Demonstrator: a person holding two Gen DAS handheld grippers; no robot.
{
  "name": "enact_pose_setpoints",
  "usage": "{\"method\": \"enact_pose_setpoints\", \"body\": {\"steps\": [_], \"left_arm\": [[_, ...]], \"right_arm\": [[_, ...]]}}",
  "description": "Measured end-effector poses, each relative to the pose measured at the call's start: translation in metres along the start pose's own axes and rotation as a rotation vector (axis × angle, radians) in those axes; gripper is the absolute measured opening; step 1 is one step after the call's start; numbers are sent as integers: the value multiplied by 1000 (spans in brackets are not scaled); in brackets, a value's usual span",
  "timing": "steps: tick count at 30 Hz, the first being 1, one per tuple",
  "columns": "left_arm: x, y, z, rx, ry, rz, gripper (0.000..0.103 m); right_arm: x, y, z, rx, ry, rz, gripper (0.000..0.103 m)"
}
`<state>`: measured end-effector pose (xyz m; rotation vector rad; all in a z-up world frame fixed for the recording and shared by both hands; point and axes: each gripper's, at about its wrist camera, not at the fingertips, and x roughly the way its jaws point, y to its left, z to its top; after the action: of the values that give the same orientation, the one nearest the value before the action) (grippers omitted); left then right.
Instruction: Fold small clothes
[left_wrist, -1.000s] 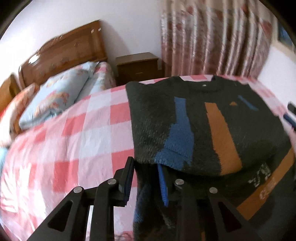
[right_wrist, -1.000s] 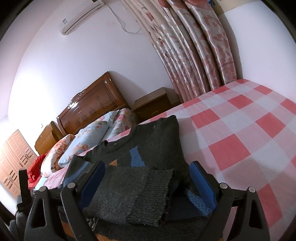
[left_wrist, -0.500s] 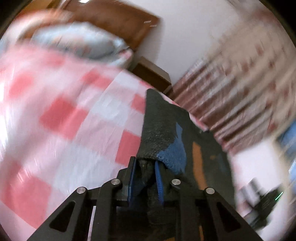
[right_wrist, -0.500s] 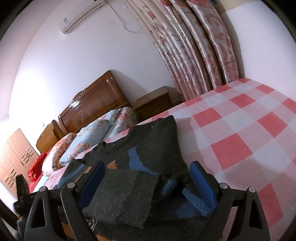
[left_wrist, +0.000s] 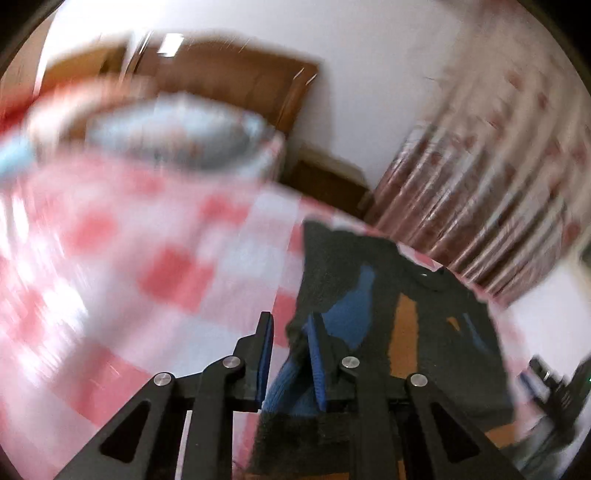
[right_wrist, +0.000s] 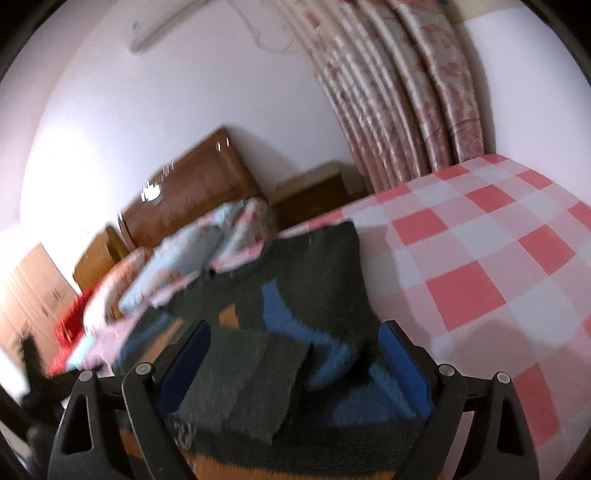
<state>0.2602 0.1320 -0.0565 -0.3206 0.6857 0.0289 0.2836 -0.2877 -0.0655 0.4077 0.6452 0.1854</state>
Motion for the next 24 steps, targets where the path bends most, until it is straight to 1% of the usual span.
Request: {"method": "enact_pose_setpoints", "body": {"steps": [1, 3, 6, 7, 9, 10, 11, 12, 14, 16, 18, 21, 23, 24], "left_arm": [[-13, -12, 2, 73, -43, 18, 21], [-22, -25, 0, 141, -60, 19, 22], [-23, -36, -14, 172, -65, -70, 23], [-19, -38, -22, 171, -59, -81, 24], [-5, -41, -36, 158, -22, -100, 24], [6, -40, -41, 149, 10, -103, 24], [17, -37, -40, 127, 80, -107, 24], [21, -31, -39, 101, 94, -116, 24], [22, -16, -36, 21, 92, -141, 25], [22, -4, -36, -48, 90, -138, 25], [22, -4, -36, -65, 82, -127, 25], [21, -7, -38, -56, 81, -106, 25], [22, -7, -37, -60, 77, -103, 25], [23, -4, -37, -65, 75, -103, 25]], "right_arm": [[2, 3, -2, -16, 32, -4, 103], [9, 12, -6, -54, 114, -16, 103], [16, 19, -14, -58, 165, 29, 103], [20, 21, -16, -67, 177, 25, 103], [28, 25, -19, -101, 215, 8, 103], [33, 27, -20, -115, 240, 7, 103], [37, 26, -21, -121, 258, 9, 103], [38, 26, -19, -125, 255, 5, 103], [37, 20, -18, -115, 257, 21, 103], [31, 24, -13, -139, 212, 22, 103], [26, 37, -8, -216, 173, 24, 103], [23, 56, 0, -339, 118, 27, 103], [33, 58, 0, -382, 127, -4, 103], [42, 50, -2, -366, 159, -26, 103]]}}
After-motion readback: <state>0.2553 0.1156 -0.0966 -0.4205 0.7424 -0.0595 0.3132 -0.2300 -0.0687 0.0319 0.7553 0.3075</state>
